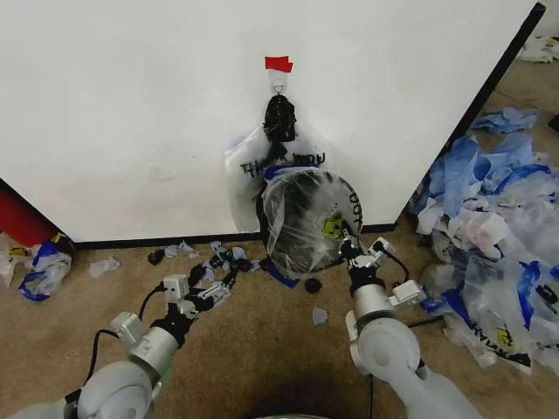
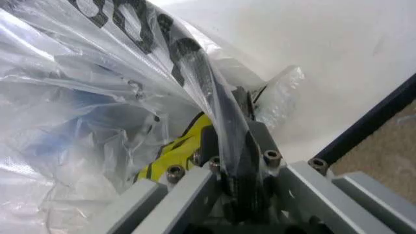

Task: Pick up the garbage bag from the wall and place it over the trash bin.

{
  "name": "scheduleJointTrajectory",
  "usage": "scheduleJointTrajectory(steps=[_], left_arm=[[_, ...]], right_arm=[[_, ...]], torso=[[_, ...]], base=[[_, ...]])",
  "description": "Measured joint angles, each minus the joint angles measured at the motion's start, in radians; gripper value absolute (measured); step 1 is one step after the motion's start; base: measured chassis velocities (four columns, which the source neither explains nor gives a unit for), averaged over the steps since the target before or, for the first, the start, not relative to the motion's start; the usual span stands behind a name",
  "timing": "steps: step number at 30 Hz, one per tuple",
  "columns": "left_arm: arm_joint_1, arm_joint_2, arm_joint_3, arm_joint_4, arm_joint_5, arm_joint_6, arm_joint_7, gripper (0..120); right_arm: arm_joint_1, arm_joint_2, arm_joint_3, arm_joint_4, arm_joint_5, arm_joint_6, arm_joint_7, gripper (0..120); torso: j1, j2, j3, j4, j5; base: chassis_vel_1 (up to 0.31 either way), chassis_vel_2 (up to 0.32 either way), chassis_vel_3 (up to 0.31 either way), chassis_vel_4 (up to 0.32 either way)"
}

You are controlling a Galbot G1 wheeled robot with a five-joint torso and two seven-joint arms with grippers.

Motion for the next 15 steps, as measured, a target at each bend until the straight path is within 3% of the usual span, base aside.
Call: scheduleJointTrajectory(steps=[10,15], left_arm=[[-0.119,-0.044,0.087,0.022,-0.006,-0.036,0.027,100],[-0.122,-0.048,0.121,0.038,0.003,-0.060,0.092,100]], right_arm=[[0.018,0.017,0.026,0.028,0.170,-0.027,0.017,0],[0.029,0.034,0.024,0.022,0.178,-0.031,0.018,0]], torso=[[0.000,0.000,0.000,-0.0002,0.0000],[0.000,0.000,0.000,0.0000,-0.0001]], base=[[0.000,0.000,0.000,0.000],[0.000,0.000,0.000,0.000]])
